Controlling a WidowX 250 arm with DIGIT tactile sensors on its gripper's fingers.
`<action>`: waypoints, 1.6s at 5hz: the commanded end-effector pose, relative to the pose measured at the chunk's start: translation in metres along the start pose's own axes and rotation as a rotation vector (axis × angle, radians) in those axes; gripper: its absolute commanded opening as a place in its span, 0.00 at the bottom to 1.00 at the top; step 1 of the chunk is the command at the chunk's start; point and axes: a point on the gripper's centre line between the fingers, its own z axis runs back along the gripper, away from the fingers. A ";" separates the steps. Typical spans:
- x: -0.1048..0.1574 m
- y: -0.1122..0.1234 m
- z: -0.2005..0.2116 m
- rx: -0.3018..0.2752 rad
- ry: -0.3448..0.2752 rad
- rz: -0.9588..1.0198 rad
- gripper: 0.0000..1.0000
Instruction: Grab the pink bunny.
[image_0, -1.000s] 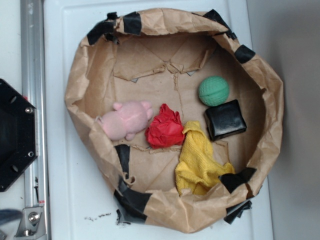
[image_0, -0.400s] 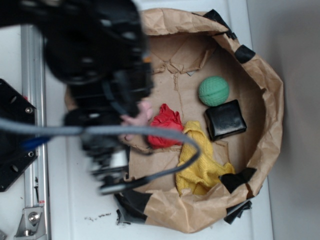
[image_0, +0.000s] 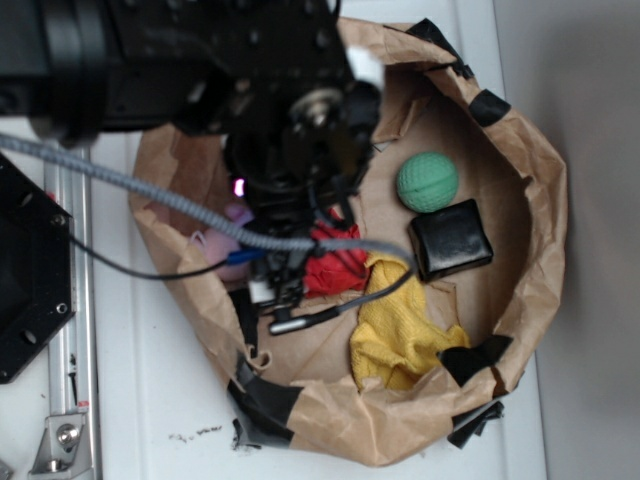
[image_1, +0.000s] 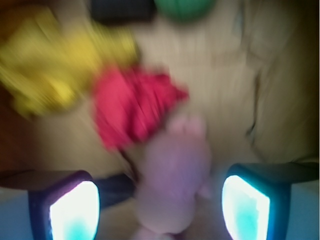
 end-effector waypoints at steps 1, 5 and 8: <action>-0.003 0.000 -0.052 0.228 -0.022 -0.105 1.00; 0.002 -0.002 0.087 0.098 -0.328 -0.018 0.00; 0.008 -0.008 0.118 0.137 -0.509 -0.078 0.00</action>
